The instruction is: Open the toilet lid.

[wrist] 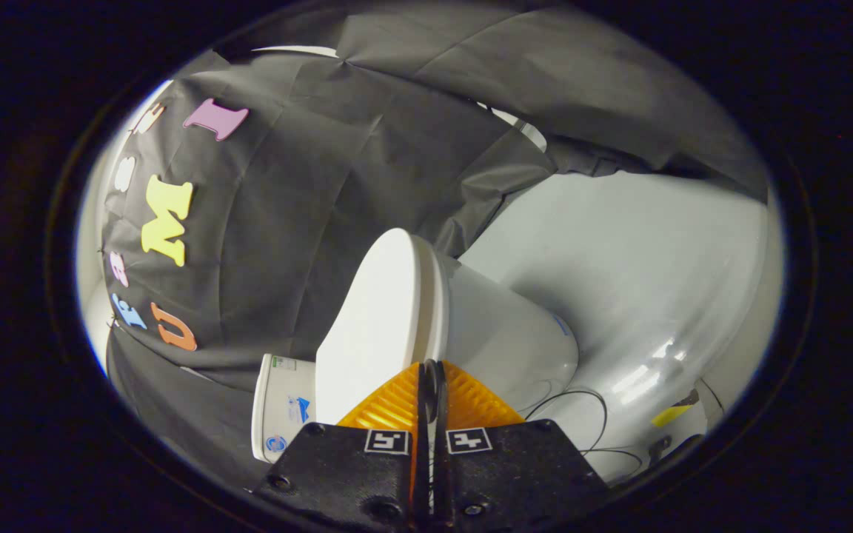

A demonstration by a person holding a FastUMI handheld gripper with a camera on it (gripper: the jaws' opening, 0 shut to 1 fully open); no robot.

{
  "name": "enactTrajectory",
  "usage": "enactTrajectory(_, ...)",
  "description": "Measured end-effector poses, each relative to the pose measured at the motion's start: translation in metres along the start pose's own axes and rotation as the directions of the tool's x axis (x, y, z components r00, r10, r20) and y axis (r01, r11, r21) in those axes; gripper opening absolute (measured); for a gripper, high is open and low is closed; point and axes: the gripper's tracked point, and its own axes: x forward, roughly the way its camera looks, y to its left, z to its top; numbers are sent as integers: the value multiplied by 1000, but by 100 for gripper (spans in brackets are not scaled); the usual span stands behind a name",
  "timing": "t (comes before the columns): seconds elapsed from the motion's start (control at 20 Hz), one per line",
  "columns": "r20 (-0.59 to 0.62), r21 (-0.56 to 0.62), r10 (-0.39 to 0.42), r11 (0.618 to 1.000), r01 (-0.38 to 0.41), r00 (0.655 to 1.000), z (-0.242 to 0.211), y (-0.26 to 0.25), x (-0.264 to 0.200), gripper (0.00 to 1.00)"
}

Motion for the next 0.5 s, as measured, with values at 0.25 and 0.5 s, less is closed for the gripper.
enactTrajectory(0.25, 10, 17, 0, 1000, 0, 1000, 1, 8, -3, 4)
enactTrajectory(0.5, 45, -52, -18, 998, 20, 999, 5, 31, -13, 4)
